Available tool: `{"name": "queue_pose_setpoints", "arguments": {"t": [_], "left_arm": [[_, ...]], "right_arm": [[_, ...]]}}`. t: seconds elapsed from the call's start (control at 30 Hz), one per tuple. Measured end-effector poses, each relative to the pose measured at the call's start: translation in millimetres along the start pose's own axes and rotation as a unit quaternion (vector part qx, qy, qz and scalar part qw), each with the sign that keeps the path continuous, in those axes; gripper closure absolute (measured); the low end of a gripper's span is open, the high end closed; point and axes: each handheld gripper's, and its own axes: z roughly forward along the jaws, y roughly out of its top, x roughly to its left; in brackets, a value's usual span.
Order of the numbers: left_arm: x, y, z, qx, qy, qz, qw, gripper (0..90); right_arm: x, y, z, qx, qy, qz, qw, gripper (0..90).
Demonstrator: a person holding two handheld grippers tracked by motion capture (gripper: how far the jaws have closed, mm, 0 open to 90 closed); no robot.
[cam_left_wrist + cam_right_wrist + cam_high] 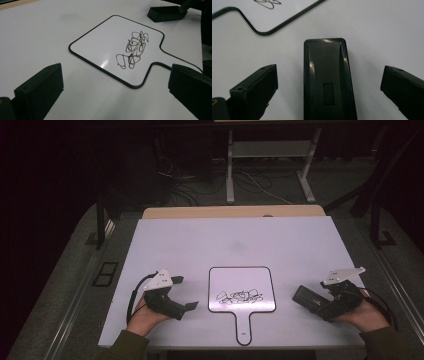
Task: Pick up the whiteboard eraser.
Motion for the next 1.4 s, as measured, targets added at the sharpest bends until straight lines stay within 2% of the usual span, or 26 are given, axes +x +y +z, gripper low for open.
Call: {"name": "queue_pose_setpoints", "arguments": {"t": [0.13, 0.37, 0.47, 0.63, 1.13, 1.4], "left_arm": [[-0.2, -0.2, 0.6, 0.000, -0.001, -0.001, 1.0000, 0.0], [-0.1, -0.2, 0.4, 0.000, -0.001, 0.000, 1.0000, 0.0], [0.0, -0.4, 0.8, 0.000, -0.002, -0.001, 1.0000, 0.0], [0.2, -0.5, 0.9, 0.002, -0.002, -0.001, 1.0000, 0.0], [0.0, -0.9, 1.7, 0.004, -0.004, -0.002, 1.0000, 0.0], [0.0, -1.0, 1.6, 0.005, -0.005, -0.001, 1.0000, 0.0]], "right_arm": [[-0.1, -1.1, 2.5, 0.012, -0.007, -0.006, 0.9999, 0.0], [-0.9, -2.5, 5.5, 0.037, -0.007, -0.019, 0.9991, 6.0], [-1.1, -2.9, 6.4, 0.042, -0.004, -0.027, 0.9987, 12.0], [-1.3, -3.3, 10.1, 0.058, -0.008, -0.026, 0.9980, 14.8], [-4.7, -6.3, 12.6, 0.071, 0.009, -0.027, 0.9970, 34.6], [-3.0, -5.7, 13.1, 0.076, 0.009, -0.032, 0.9966, 37.6]]}}
